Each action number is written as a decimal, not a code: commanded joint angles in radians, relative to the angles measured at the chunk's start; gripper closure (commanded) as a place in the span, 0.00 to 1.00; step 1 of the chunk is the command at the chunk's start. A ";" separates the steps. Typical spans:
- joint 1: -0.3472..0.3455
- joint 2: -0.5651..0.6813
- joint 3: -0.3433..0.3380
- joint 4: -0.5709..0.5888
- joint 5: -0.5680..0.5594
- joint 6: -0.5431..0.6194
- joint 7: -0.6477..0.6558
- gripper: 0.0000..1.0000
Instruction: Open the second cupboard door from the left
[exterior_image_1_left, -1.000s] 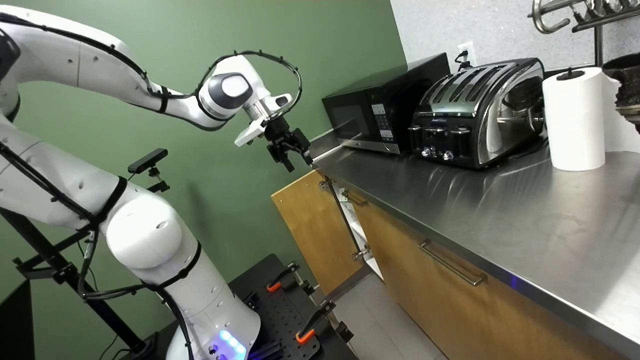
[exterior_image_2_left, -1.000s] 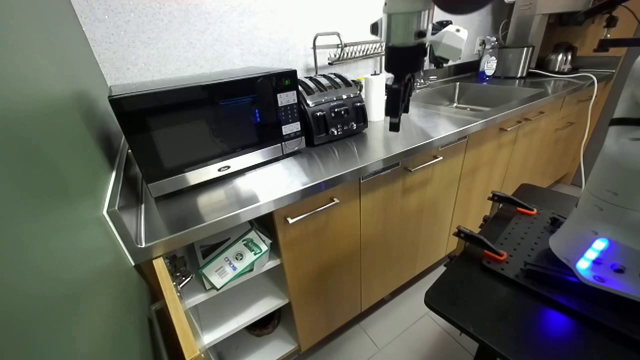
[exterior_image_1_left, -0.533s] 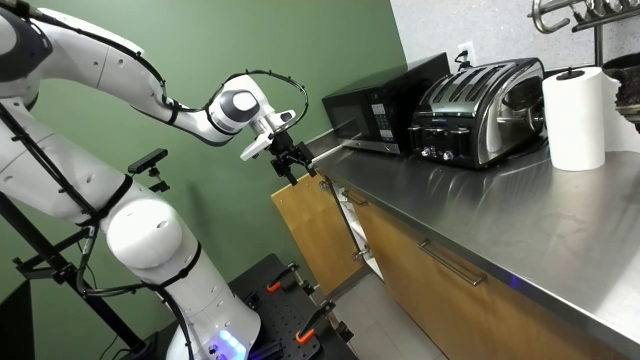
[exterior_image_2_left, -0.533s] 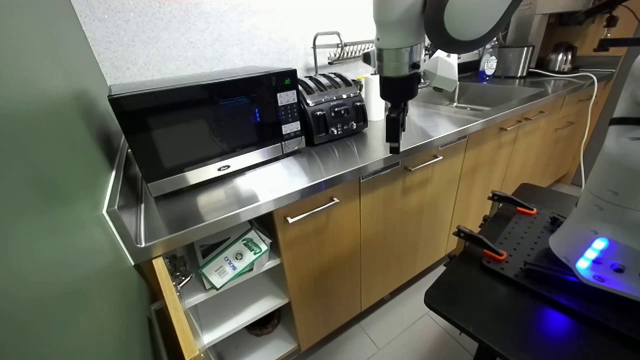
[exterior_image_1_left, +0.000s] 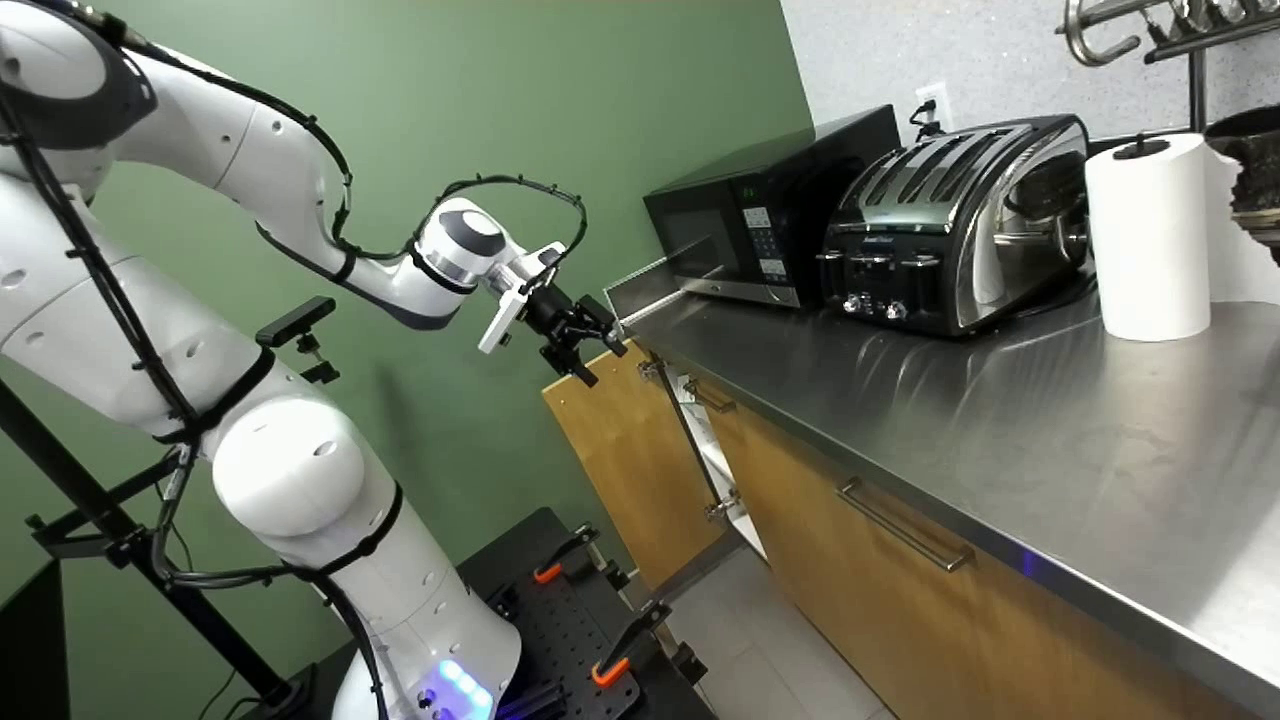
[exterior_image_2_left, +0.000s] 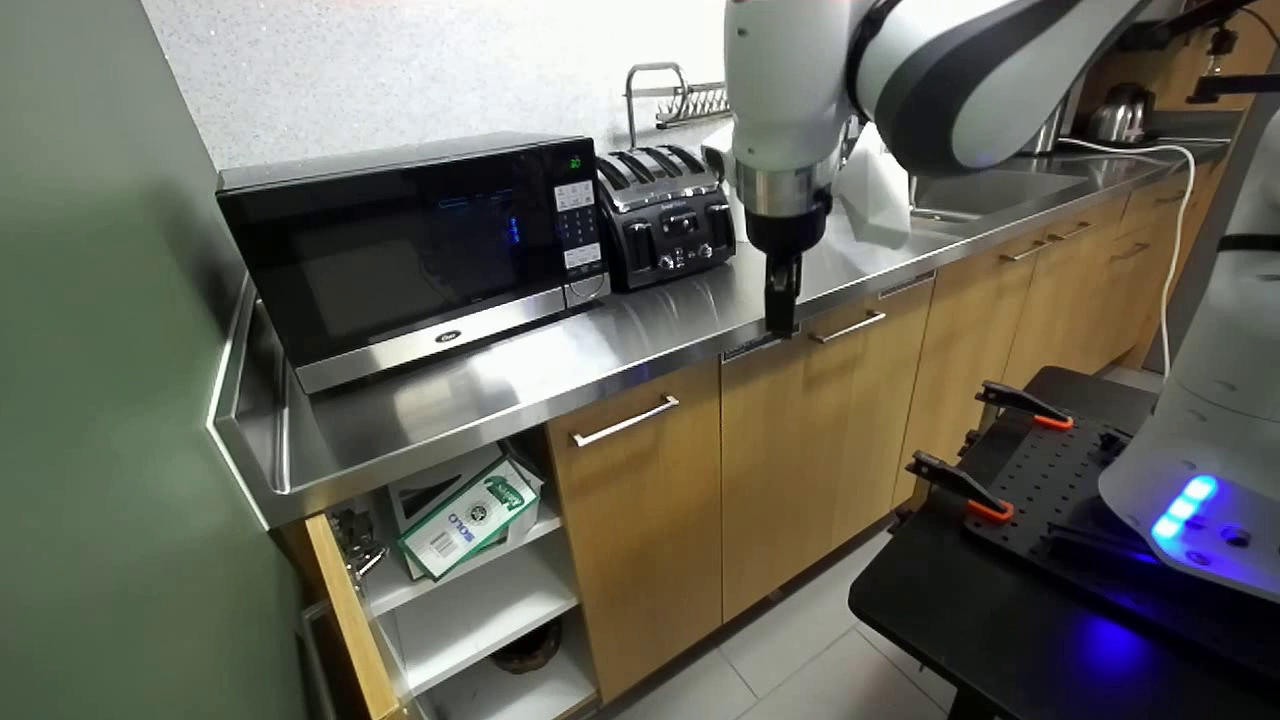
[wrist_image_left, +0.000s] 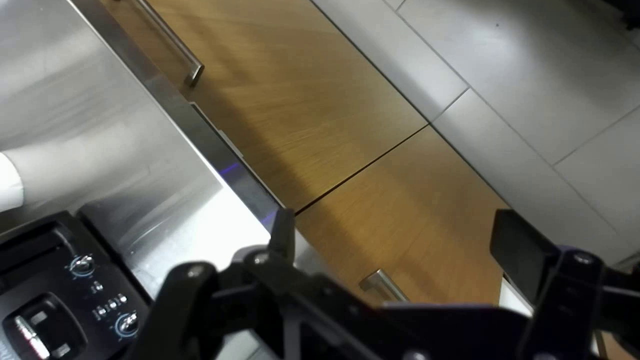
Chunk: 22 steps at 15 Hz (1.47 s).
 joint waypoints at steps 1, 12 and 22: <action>0.001 0.152 0.079 0.073 -0.210 -0.061 0.262 0.00; 0.140 0.309 0.036 0.142 -0.508 -0.358 0.546 0.00; 0.312 0.680 -0.031 0.250 -0.982 -0.458 0.492 0.00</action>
